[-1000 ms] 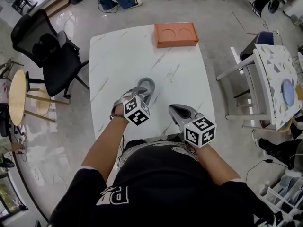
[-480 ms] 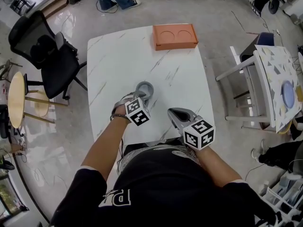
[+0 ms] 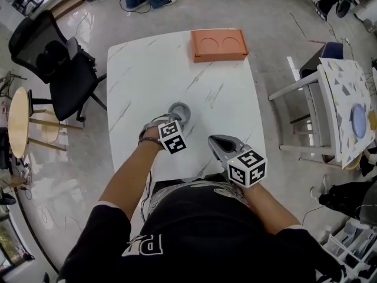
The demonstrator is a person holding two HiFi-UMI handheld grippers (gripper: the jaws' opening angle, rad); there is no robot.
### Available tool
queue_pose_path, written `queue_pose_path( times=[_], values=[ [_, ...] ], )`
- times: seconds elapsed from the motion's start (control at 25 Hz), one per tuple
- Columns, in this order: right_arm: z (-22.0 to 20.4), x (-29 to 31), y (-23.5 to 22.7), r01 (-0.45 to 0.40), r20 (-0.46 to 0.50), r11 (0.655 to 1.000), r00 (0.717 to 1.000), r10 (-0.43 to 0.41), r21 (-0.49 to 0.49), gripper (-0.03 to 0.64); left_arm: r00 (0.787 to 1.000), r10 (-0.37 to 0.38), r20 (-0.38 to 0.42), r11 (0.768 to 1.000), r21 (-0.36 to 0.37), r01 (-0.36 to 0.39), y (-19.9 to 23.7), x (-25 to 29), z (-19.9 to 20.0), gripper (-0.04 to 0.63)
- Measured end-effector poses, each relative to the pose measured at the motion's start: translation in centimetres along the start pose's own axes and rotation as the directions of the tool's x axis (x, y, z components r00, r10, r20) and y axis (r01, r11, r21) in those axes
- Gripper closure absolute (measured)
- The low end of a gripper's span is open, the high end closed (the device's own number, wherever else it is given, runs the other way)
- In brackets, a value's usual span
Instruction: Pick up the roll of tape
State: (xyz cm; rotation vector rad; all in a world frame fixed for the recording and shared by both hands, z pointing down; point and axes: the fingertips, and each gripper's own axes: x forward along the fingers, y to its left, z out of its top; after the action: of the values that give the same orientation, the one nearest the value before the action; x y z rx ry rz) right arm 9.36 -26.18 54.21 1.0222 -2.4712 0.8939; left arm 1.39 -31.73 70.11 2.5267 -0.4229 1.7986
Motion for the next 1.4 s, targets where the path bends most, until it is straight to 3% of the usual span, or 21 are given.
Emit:
queue_pose_path(
  times=[0.6, 0.84, 1.16, 1.4],
  values=[
    [-0.9, -1.1, -1.3, 0.048, 0.005, 0.998, 0.999, -0.048, 0.038, 0.618, 0.998, -0.041, -0.044, 0.998, 0.055, 0.043, -0.2, 2.2, 0.1, 0.442],
    [-1.1, -1.3, -1.2, 0.058, 0.011, 0.997, 0.998, -0.058, 0.047, 0.618, 0.995, -0.047, -0.090, 0.989, 0.133, 0.059, -0.4, 2.4, -0.3, 0.446],
    [-0.7, -1.5, -0.9, 0.063, 0.030, 0.997, 0.997, -0.065, 0.048, 0.618, 0.995, -0.036, -0.094, 0.988, 0.146, 0.049, -0.4, 2.2, -0.1, 0.457],
    [-0.6, -1.5, -0.4, 0.061, 0.039, 0.997, 0.997, -0.063, 0.040, 0.618, 0.998, -0.023, -0.065, 0.993, 0.115, 0.030, -0.2, 0.8, 0.4, 0.463]
  ],
)
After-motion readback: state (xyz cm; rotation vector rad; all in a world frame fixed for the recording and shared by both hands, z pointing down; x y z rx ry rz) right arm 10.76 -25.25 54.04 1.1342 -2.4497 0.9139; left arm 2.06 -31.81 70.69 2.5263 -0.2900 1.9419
